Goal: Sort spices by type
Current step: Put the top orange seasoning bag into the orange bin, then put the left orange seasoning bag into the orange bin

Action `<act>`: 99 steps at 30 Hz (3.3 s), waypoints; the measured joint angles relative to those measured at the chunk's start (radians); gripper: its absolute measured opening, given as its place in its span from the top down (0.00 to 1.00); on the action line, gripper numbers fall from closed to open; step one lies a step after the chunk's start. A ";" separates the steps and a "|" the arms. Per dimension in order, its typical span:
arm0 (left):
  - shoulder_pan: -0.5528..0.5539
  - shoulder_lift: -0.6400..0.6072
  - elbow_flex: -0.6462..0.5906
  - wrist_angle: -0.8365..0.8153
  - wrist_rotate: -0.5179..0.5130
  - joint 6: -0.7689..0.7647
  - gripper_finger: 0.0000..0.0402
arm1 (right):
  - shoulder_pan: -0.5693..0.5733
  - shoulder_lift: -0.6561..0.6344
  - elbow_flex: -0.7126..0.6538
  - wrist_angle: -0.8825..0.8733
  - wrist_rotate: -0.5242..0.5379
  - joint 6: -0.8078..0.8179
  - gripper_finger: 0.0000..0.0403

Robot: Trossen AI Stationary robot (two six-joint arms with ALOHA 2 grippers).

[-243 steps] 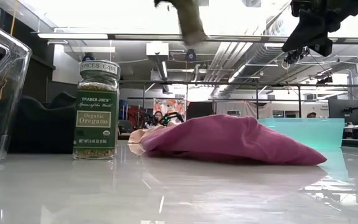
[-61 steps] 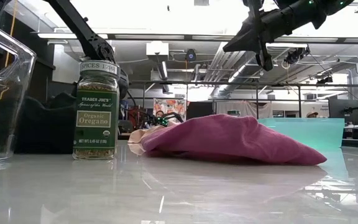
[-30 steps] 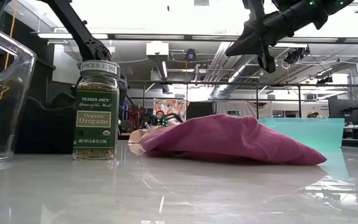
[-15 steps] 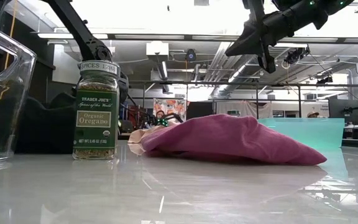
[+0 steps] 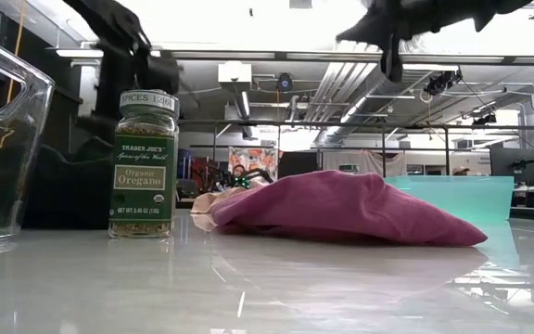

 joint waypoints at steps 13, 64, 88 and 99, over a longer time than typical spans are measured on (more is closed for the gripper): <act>-0.417 -0.216 0.010 0.289 0.167 -0.365 1.00 | 0.000 -0.144 0.000 -0.048 -0.091 0.055 1.00; -1.146 0.358 0.329 0.643 0.299 -0.728 1.00 | 0.632 0.295 0.001 -0.002 -0.062 0.072 1.00; -1.270 0.457 0.335 0.563 0.355 -0.768 1.00 | 0.720 0.849 0.261 0.119 -0.143 0.066 0.64; -1.257 0.565 0.334 0.620 0.283 -0.830 1.00 | 0.706 0.997 0.414 -0.100 -0.121 0.186 0.42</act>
